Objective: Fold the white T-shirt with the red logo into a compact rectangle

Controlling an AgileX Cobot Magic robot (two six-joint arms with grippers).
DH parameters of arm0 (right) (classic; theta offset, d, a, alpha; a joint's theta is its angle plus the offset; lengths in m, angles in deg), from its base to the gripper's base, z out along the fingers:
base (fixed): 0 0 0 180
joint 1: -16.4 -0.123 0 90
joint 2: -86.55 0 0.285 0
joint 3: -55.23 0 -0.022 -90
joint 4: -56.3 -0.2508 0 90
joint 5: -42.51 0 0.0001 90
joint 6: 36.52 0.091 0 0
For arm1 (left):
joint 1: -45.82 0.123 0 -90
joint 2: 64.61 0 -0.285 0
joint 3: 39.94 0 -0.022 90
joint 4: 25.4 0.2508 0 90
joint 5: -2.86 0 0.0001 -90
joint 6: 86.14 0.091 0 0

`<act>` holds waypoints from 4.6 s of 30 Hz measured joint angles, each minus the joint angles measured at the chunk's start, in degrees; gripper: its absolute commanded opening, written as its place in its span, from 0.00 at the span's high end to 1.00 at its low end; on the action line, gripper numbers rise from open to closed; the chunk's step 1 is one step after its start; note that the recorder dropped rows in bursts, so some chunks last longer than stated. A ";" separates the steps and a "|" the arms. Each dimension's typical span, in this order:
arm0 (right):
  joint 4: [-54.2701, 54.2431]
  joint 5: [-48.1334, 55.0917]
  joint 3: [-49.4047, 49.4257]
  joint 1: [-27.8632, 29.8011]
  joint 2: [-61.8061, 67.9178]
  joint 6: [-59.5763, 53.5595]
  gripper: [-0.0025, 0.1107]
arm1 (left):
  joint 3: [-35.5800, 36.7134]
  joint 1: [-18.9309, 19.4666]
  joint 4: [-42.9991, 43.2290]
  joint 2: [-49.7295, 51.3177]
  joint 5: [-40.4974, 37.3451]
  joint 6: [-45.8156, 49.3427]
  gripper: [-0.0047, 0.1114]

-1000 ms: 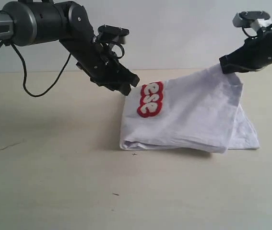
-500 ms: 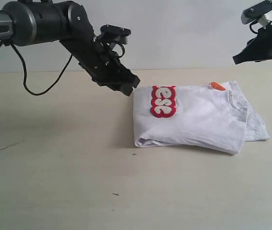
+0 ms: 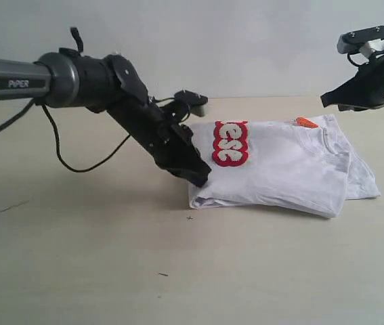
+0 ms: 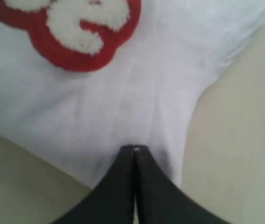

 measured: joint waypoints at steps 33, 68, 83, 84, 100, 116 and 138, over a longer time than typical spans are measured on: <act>0.16 10.76 0.00 0.00 0.00 7.27 0.98 | 22.44 8.83 31.81 -15.38 -10.84 -26.38 0.96; -4.43 11.58 0.00 0.00 0.00 7.22 0.87 | 31.33 3.00 19.56 -15.48 15.68 -30.37 0.96; -15.43 17.30 -1.42 0.00 -4.18 -0.42 0.98 | 34.15 3.96 23.83 -30.04 22.79 -29.76 0.96; -15.43 17.45 -1.42 0.00 -5.46 -0.56 0.98 | 34.72 3.96 23.83 -31.30 23.96 -29.76 0.96; -16.97 4.67 14.70 0.00 -30.94 -3.01 0.98 | 48.36 3.96 20.65 -57.05 37.49 -29.76 0.96; -27.22 3.51 23.21 0.00 -49.93 -10.42 0.98 | 60.11 2.28 17.94 -77.76 45.22 -29.76 0.96; -40.30 1.87 31.59 0.00 -70.00 -17.96 0.98 | 49.17 -3.05 16.12 -28.76 35.47 -25.44 0.96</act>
